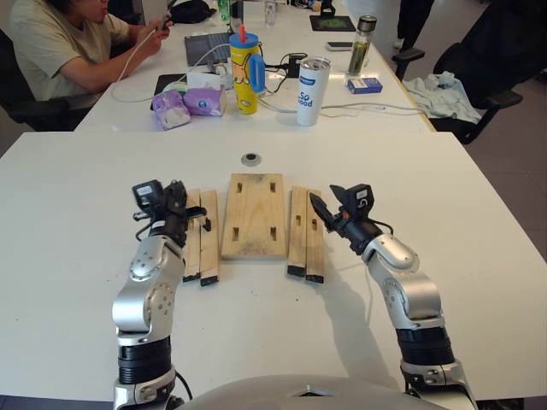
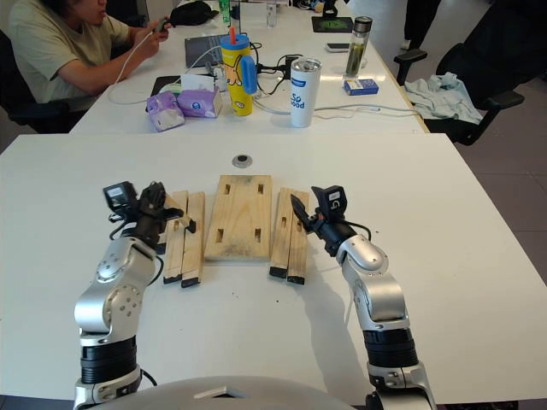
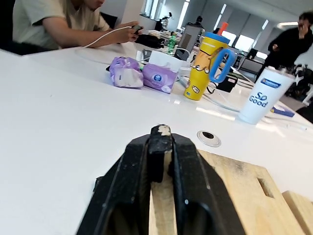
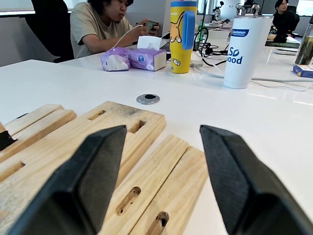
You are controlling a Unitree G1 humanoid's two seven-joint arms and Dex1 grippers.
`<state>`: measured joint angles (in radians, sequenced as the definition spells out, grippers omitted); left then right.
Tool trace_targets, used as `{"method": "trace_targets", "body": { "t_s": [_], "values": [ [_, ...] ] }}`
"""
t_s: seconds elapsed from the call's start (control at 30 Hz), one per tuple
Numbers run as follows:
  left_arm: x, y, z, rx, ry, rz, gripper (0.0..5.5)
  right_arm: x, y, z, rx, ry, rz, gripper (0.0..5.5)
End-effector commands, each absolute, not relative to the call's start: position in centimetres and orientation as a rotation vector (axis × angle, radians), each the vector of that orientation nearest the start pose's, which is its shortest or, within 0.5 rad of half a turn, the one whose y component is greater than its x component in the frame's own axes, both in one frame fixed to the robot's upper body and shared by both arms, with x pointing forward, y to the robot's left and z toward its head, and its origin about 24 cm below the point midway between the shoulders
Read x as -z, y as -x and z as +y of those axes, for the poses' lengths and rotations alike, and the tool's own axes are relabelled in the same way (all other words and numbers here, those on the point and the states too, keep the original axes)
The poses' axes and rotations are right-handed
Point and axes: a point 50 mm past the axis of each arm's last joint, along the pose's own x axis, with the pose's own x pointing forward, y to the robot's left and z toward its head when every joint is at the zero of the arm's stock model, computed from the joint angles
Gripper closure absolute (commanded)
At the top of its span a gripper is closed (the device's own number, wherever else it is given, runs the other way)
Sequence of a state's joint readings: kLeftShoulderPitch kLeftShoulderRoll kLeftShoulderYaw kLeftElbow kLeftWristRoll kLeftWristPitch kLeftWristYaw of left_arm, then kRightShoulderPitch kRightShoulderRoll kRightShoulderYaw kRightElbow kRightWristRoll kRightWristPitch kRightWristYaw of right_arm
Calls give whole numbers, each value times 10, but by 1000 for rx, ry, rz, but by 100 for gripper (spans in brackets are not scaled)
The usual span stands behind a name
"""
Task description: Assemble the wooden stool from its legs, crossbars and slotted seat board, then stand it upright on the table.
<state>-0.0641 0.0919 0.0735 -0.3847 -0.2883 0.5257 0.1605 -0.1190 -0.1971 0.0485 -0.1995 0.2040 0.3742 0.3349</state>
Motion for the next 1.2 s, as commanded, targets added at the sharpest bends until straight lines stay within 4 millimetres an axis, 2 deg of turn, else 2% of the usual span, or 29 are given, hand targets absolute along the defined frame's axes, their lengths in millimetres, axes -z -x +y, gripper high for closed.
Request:
{"method": "trace_targets", "body": {
  "t_s": [0.03,0.17,0.4,0.9,0.93,1.2],
  "values": [
    [-52,-243,179,-119,12,300,507,-84,-265,-140,-449,15,78,271],
    [-38,-235,179,-81,-58,345,507,-81,-263,-140,-447,28,86,271],
    [-27,-218,175,-2,-86,291,507,-83,-263,-138,-461,47,80,271],
    [-47,-229,175,50,-59,156,507,-84,-265,-133,-470,46,69,271],
    [-50,-231,174,57,-59,139,471,-84,-266,-133,-470,46,69,271],
    [-90,-241,169,82,-52,-57,342,-85,-266,-131,-483,25,62,271]
  ]
}}
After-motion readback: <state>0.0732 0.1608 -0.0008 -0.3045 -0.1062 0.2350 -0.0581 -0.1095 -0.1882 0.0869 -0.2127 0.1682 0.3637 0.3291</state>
